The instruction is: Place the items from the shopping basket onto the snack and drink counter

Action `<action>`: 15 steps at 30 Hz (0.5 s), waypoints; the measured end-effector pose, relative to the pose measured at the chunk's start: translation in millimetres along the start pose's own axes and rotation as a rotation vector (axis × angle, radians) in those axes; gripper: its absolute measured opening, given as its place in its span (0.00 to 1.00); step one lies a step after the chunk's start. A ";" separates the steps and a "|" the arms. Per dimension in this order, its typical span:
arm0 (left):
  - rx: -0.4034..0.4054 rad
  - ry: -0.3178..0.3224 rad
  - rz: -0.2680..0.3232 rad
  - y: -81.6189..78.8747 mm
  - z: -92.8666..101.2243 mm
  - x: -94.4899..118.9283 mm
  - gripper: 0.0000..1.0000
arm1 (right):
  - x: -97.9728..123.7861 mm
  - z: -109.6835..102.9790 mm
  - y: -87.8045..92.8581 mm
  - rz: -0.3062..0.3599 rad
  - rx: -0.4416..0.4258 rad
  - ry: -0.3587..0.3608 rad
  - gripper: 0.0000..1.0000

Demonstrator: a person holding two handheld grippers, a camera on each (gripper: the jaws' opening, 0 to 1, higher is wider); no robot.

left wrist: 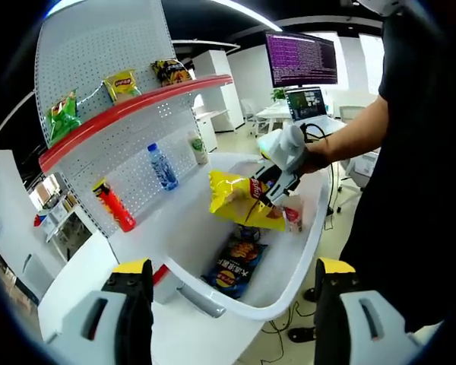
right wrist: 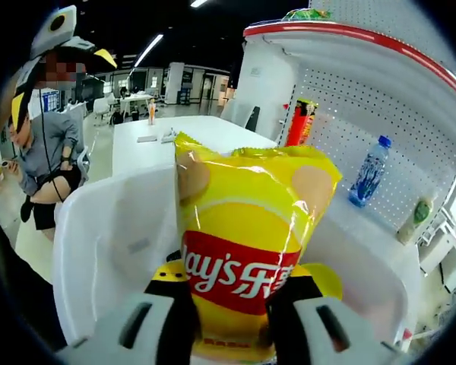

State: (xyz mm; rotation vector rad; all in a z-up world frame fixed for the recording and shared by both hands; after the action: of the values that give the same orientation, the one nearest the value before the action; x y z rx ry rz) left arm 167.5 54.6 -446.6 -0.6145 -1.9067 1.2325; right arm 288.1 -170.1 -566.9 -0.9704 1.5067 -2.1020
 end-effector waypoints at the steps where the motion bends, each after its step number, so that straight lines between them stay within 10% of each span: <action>1: 0.000 0.000 0.000 0.1 -0.1 0.2 0.88 | 1.2 2.3 -1.8 0.006 -0.005 0.010 0.36; 15: -0.008 -0.003 0.015 -3.1 -5.4 0.3 0.88 | 14.4 36.8 -20.0 0.064 -0.039 0.129 0.36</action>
State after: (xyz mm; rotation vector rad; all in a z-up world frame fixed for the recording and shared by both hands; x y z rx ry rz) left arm 171.7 56.4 -442.4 -0.6331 -1.9139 1.2363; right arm 306.3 -197.1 -536.8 -0.8024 1.6248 -2.1325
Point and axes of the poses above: the point that each gripper's makers call its tool centre point, and the gripper's own axes: x roughly backward along the fingers, z roughly to its right, y roughly out of its underside, the point moved 6 cm from there along x, roughly backward along the fingers, and after that the axes turned 13 degrees about z, right-handed, at the moved point
